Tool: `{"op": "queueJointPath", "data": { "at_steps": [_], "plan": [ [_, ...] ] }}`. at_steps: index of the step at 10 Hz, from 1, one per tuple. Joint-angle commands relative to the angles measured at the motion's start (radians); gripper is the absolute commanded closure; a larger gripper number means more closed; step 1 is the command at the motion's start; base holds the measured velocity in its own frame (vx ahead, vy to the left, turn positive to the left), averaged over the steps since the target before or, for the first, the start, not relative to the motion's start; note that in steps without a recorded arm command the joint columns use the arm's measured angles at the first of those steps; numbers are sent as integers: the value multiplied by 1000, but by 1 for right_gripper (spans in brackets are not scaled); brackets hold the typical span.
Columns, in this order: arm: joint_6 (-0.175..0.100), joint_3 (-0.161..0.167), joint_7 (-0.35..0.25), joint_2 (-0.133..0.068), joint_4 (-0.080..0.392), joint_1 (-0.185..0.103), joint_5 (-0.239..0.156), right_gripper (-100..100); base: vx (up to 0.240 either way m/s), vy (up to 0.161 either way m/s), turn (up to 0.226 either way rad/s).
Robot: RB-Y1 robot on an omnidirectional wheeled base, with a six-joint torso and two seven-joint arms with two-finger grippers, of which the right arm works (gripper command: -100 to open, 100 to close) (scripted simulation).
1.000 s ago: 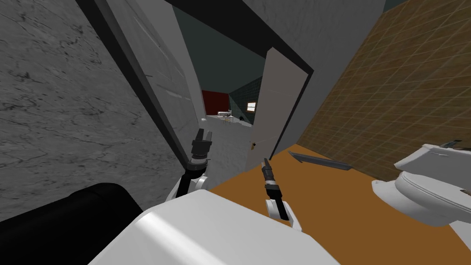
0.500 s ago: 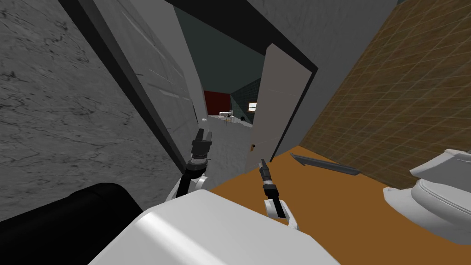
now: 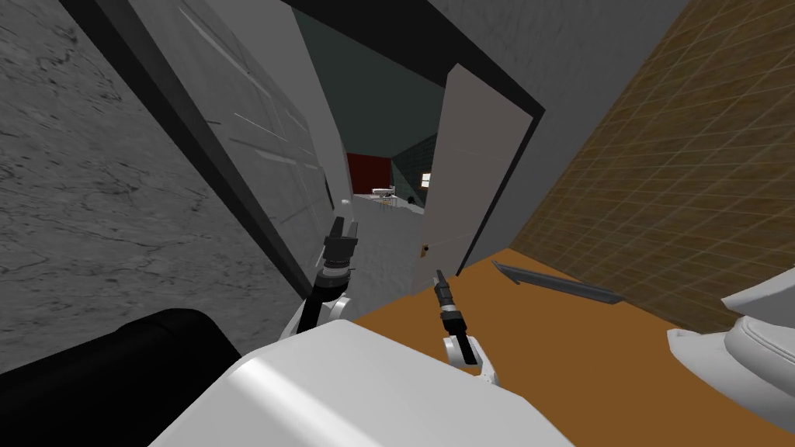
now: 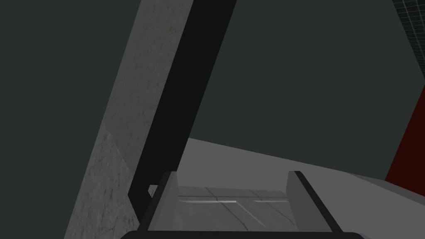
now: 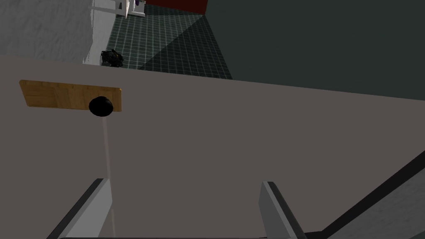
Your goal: Push the door open
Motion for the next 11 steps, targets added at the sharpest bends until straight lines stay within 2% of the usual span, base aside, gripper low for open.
{"op": "queueJointPath", "data": {
  "at_steps": [1,11],
  "plan": [
    [-8,5,-10,1,32,-13,8,-100,71,-73,60],
    [-59,28,-57,20,239,-99,56,-100,78,-79,49]
  ]
}}
